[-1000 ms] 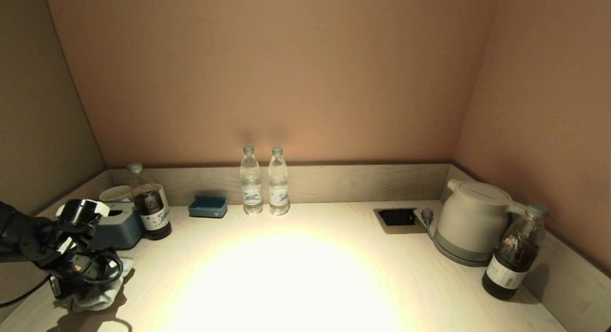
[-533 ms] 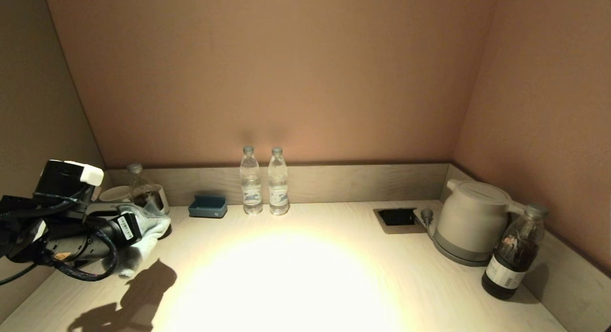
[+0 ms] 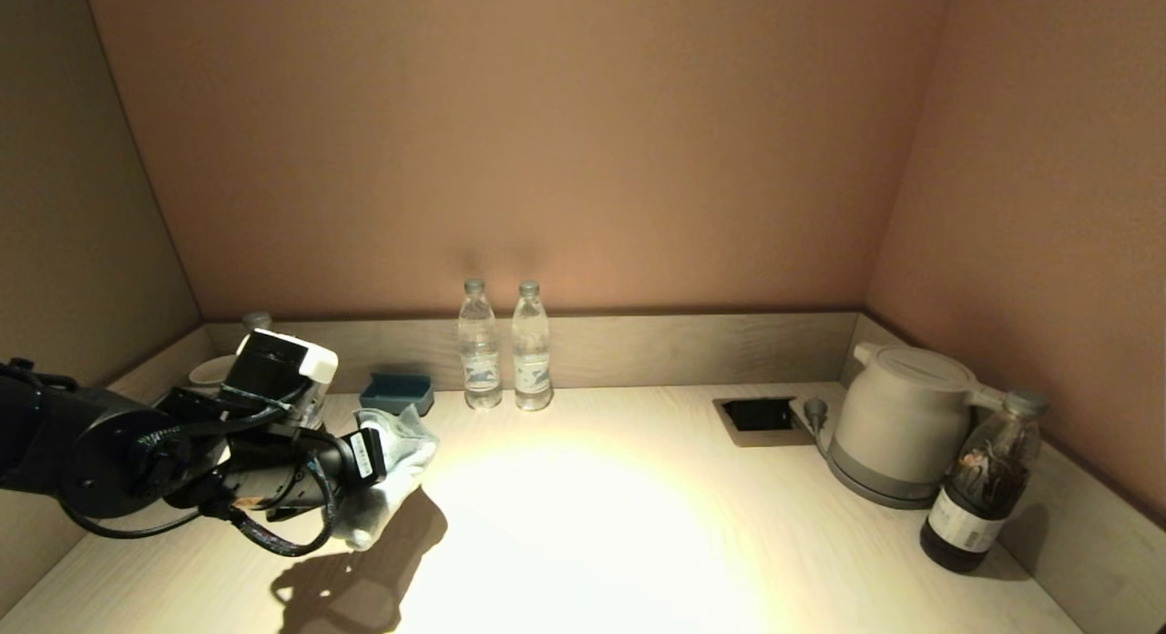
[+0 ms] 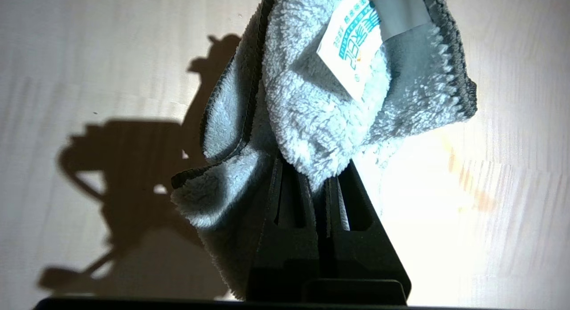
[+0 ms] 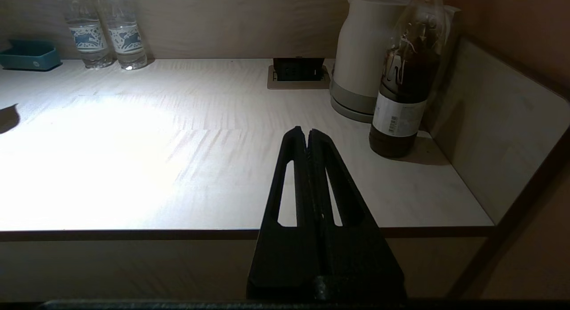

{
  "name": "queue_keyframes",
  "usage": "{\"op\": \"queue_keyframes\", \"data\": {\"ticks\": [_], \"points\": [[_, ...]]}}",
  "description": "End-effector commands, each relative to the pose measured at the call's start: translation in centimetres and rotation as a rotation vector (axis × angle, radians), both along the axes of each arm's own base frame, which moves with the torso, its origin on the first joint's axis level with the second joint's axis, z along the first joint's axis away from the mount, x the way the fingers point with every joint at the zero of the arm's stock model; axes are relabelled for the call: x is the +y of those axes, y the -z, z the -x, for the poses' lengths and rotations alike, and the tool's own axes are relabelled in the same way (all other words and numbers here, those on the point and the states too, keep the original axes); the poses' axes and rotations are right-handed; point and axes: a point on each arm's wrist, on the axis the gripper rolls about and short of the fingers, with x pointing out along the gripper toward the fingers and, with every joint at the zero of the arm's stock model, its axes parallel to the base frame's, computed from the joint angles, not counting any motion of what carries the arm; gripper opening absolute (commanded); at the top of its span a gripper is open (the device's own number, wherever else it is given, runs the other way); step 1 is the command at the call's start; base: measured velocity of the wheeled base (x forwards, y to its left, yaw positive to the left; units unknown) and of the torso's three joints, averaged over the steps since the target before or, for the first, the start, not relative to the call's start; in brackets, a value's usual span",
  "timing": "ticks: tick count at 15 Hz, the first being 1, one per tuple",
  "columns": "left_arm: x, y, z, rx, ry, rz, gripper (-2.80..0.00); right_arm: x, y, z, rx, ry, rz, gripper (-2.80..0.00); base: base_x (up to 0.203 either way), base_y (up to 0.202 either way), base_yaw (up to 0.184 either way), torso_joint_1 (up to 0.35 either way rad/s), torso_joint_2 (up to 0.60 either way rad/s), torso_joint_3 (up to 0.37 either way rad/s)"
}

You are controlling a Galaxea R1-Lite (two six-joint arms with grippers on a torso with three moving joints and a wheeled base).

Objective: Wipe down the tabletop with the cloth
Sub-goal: Sweep the stains on the table

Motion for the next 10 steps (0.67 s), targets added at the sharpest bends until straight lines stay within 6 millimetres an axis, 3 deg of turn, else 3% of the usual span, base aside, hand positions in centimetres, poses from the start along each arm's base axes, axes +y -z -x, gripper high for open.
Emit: {"op": "queue_keyframes", "data": {"ticks": [1, 10], "points": [[-1.9, 1.3, -0.2, 0.032, 0.05, -0.01, -2.8, 0.0, 0.0, 0.0, -0.001, -0.002, 0.001, -2.8, 0.0, 0.0, 0.0, 0.0, 0.0, 0.0], [-12.5, 1.9, 0.2, -0.033, 0.325, -0.002, -2.8, 0.0, 0.0, 0.0, -0.001, -0.001, 0.001, -2.8, 0.0, 0.0, 0.0, 0.0, 0.0, 0.0]]}}
